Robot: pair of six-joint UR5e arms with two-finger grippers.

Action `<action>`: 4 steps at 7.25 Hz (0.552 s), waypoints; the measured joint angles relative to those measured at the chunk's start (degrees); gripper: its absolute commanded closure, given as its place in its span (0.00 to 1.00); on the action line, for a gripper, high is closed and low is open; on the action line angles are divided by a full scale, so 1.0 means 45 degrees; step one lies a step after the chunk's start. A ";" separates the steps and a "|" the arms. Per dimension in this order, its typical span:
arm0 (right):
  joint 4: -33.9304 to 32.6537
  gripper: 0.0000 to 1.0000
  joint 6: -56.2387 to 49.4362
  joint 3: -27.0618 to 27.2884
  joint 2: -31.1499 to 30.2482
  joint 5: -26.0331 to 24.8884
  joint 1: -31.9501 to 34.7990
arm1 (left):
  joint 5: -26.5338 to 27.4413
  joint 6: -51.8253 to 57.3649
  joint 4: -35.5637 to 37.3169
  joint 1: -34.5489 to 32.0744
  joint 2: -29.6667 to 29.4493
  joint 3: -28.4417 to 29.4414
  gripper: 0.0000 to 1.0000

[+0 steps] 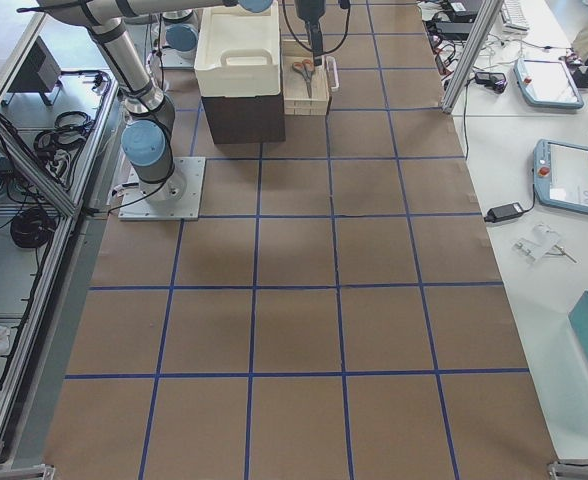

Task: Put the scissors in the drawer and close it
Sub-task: 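Raise the right gripper out of the drawer and back to rest, then move the left gripper over the drawer's white handle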

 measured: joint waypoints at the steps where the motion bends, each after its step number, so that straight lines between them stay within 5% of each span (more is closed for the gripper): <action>1: -0.0030 0.00 0.0329 -0.0002 -0.0010 0.0003 -0.0009 | 0.0005 -0.0423 0.0425 -0.0426 -0.0464 0.0247 0.00; 4: -0.0049 0.00 0.0650 -0.0014 -0.0075 0.0093 -0.0016 | -0.0037 -0.2303 0.1998 -0.1671 -0.2064 0.0531 0.00</action>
